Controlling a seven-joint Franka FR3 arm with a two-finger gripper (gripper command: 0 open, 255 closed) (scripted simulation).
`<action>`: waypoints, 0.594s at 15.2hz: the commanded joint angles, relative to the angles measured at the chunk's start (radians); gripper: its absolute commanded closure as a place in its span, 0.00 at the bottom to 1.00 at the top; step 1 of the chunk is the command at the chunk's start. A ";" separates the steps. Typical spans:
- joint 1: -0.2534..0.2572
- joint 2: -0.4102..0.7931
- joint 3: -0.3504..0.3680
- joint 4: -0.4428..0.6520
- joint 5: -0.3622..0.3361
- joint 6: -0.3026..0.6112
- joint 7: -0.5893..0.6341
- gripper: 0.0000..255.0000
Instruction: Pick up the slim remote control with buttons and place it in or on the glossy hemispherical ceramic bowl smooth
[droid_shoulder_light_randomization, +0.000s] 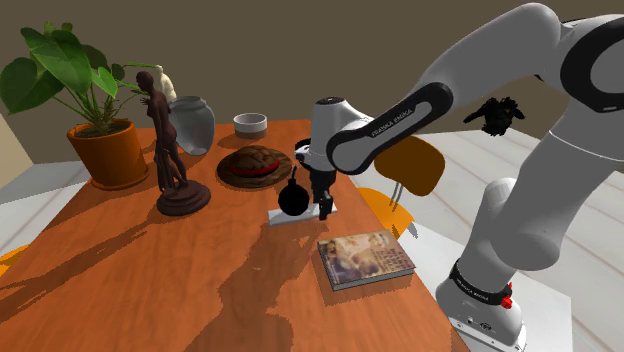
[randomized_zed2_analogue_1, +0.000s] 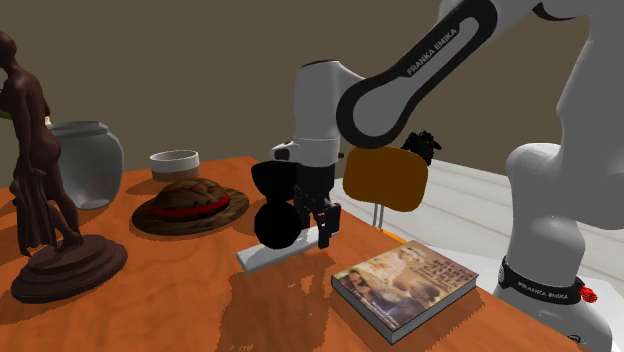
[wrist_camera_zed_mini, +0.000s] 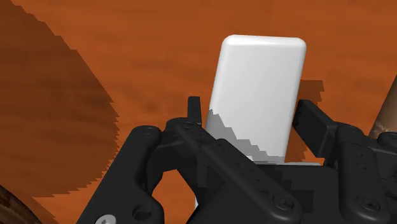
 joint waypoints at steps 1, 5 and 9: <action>0.000 -0.022 0.000 0.010 0.001 -0.031 0.000 1.00; 0.000 -0.055 -0.001 0.036 0.001 -0.090 0.000 1.00; 0.000 -0.083 -0.001 0.065 0.001 -0.148 0.000 1.00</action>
